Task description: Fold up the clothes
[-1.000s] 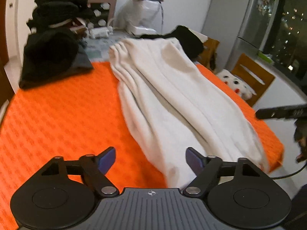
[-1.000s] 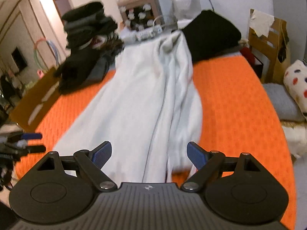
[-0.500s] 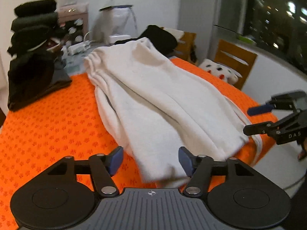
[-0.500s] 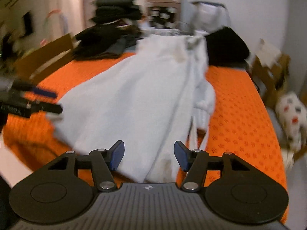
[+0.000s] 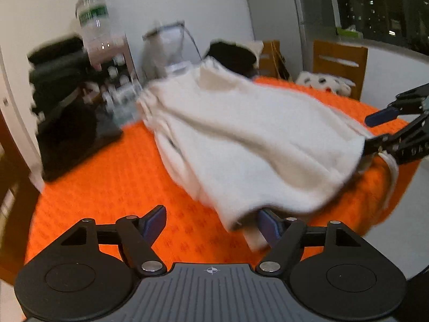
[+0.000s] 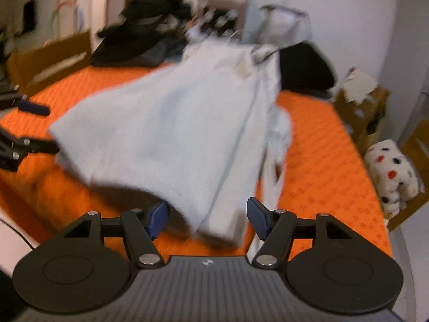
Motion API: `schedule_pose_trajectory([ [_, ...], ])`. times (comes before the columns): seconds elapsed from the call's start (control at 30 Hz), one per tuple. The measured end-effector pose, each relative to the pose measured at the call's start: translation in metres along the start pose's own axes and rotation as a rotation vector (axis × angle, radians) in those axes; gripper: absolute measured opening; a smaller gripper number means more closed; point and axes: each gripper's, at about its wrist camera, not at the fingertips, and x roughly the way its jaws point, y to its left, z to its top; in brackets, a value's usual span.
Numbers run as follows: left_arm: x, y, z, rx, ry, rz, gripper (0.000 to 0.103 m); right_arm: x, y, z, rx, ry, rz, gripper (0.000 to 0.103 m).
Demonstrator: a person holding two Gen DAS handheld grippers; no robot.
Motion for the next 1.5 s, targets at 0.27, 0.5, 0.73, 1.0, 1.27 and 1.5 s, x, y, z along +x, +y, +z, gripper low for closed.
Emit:
schedule_pose_trajectory([
  [0.27, 0.011, -0.031, 0.004, 0.23, -0.039, -0.009, 0.068, 0.013, 0.003, -0.001, -0.008, 0.004, 0.012, 0.069],
  [0.5, 0.005, -0.033, 0.011, 0.215, -0.098, 0.063, 0.006, 0.01, 0.002, 0.003, -0.029, -0.012, -0.018, 0.006],
  [0.73, -0.058, 0.002, 0.061, -0.027, -0.213, 0.087, 0.006, -0.038, -0.012, 0.032, -0.034, -0.128, -0.065, 0.006],
  [1.0, -0.055, 0.0, 0.021, -0.055, -0.058, -0.086, 0.019, -0.037, -0.022, 0.016, -0.029, 0.019, -0.011, 0.028],
  [1.27, -0.053, 0.055, 0.015, -0.217, -0.04, -0.065, 0.068, -0.049, -0.054, 0.025, 0.045, 0.063, 0.047, 0.058],
  [1.5, 0.017, 0.105, 0.048, -0.415, 0.004, -0.084, 0.092, -0.022, -0.118, 0.071, 0.248, -0.013, 0.096, 0.088],
])
